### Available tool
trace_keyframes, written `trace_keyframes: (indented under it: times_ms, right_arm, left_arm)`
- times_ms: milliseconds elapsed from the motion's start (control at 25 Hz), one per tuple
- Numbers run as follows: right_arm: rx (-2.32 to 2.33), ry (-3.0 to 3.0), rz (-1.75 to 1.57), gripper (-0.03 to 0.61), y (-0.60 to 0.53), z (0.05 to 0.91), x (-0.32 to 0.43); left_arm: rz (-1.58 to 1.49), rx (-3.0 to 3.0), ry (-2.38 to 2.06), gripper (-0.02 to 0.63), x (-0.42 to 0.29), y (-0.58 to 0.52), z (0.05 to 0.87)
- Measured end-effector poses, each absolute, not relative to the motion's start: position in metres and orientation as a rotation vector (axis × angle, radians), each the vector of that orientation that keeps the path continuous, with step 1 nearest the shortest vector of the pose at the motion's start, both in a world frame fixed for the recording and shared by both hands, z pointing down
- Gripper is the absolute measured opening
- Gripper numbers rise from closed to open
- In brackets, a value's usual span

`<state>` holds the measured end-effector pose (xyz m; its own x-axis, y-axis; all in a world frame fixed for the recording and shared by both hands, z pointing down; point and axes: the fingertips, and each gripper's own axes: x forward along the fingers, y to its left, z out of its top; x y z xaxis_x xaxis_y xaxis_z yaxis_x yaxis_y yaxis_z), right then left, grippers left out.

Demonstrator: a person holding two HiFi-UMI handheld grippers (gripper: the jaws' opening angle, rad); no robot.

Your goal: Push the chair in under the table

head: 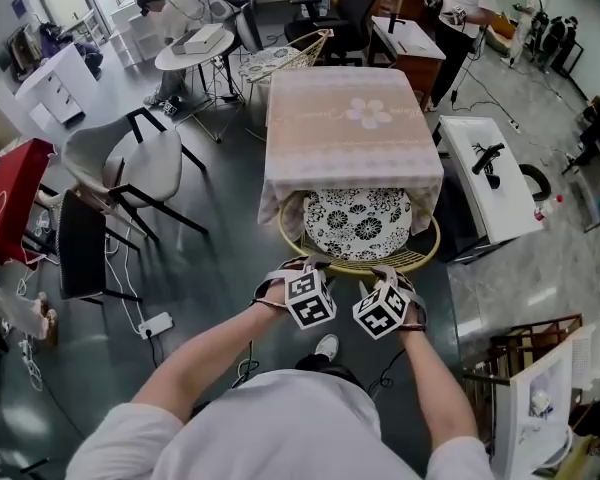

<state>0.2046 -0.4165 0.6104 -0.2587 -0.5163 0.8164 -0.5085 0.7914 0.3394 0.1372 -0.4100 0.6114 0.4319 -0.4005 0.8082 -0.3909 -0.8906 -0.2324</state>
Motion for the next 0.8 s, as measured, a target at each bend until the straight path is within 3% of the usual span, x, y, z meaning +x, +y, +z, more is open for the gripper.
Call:
trace_keyframes:
  times_ms: [200,440,800]
  right_arm:
    - [0.997,-2.010,0.136,0.050,-0.403,0.579,0.179]
    - [1.265,-2.132,0.321,0.027,-0.390,0.537,0.156]
    - [1.497,-2.261,0.403,0.005,-0.360,0.476,0.143]
  left_arm:
    - [-1.320,-2.827,0.912,0.121,0.125,-0.396,0.580]
    - [-1.018,-2.959,1.166,0.039,0.110,-0.388,0.539]
    - [-0.672,-3.048,1.332,0.006,0.099,-0.362,0.477]
